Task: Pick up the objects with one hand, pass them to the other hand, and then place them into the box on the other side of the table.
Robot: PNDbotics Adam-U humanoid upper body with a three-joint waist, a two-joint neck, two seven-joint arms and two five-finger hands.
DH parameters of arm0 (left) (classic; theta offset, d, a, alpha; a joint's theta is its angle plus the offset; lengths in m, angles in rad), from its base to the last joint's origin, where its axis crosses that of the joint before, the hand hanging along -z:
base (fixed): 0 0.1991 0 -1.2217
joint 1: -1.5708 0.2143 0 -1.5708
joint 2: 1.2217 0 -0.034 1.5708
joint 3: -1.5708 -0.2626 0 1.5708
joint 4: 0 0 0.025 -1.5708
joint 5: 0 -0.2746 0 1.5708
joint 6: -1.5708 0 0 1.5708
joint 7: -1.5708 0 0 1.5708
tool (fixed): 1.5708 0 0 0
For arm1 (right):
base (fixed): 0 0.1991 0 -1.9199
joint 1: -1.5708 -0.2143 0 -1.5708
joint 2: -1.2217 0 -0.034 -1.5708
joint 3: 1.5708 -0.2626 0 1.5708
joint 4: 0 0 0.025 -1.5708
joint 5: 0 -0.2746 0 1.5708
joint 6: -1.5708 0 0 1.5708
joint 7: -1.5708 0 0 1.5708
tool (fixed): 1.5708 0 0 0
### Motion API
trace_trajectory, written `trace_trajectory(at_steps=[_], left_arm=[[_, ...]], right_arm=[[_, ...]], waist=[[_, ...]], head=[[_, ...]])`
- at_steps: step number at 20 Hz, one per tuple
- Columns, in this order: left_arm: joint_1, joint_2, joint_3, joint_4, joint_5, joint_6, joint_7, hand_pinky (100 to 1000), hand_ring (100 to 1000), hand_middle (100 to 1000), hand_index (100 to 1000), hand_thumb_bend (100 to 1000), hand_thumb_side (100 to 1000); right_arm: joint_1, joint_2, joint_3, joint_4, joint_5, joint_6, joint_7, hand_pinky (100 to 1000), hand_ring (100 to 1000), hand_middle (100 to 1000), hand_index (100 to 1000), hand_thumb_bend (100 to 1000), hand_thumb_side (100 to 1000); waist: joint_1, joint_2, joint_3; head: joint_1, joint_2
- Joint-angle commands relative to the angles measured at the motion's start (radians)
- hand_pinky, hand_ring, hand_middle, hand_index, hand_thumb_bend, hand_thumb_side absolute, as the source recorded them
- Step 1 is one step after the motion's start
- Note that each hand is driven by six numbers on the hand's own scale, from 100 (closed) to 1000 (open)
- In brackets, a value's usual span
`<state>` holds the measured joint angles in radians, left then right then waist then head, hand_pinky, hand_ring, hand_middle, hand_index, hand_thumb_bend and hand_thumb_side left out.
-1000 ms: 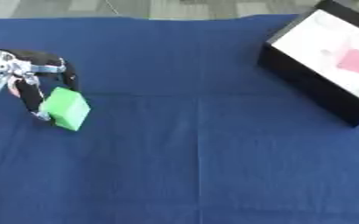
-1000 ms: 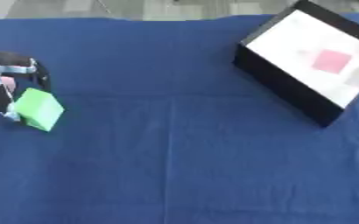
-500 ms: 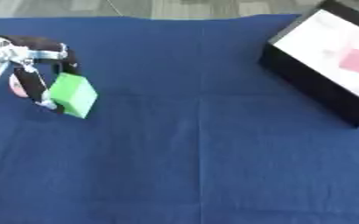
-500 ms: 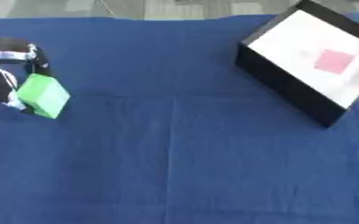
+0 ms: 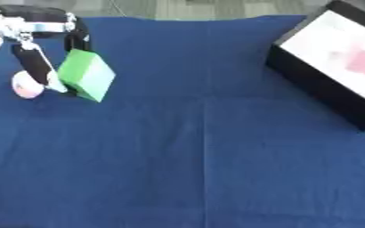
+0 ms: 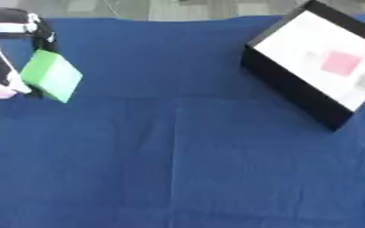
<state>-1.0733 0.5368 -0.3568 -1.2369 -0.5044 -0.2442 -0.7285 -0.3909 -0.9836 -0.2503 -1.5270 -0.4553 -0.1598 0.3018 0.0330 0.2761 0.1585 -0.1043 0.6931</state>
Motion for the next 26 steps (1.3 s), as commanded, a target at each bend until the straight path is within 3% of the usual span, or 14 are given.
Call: trace_trajectory(at_steps=[1,7,16,26], left_arm=[[-0.002,-0.032,0.025,-0.018,-0.017,0.029,0.09,589,580,513,517,419,100],[0.041,-0.138,0.035,-0.017,-0.062,0.053,0.234,580,560,506,537,380,100],[0.099,-0.248,0.051,-0.027,-0.112,0.062,0.363,572,545,506,556,339,100],[0.184,-0.364,0.083,-0.045,-0.065,0.072,0.51,552,523,490,550,179,100]], right_arm=[[-0.05,-0.058,0.032,-0.051,-0.009,-0.008,0.034,907,1000,829,859,100,255],[-0.14,-0.03,0.118,-0.085,0.045,-0.016,0.11,906,1000,830,859,100,234],[-0.196,0.023,0.206,-0.092,0.167,-0.063,0.172,903,1000,826,862,136,223],[-0.234,0.061,0.247,-0.089,0.288,-0.113,0.232,897,1000,827,859,238,165]], waist=[[-0.017,-0.046,0.002],[-0.027,-0.059,0.005],[-0.035,-0.064,0.007],[-0.042,-0.063,0.006]], head=[[-0.006,0.004],[-0.019,0.003],[-0.034,0.017],[-0.019,0.022]])
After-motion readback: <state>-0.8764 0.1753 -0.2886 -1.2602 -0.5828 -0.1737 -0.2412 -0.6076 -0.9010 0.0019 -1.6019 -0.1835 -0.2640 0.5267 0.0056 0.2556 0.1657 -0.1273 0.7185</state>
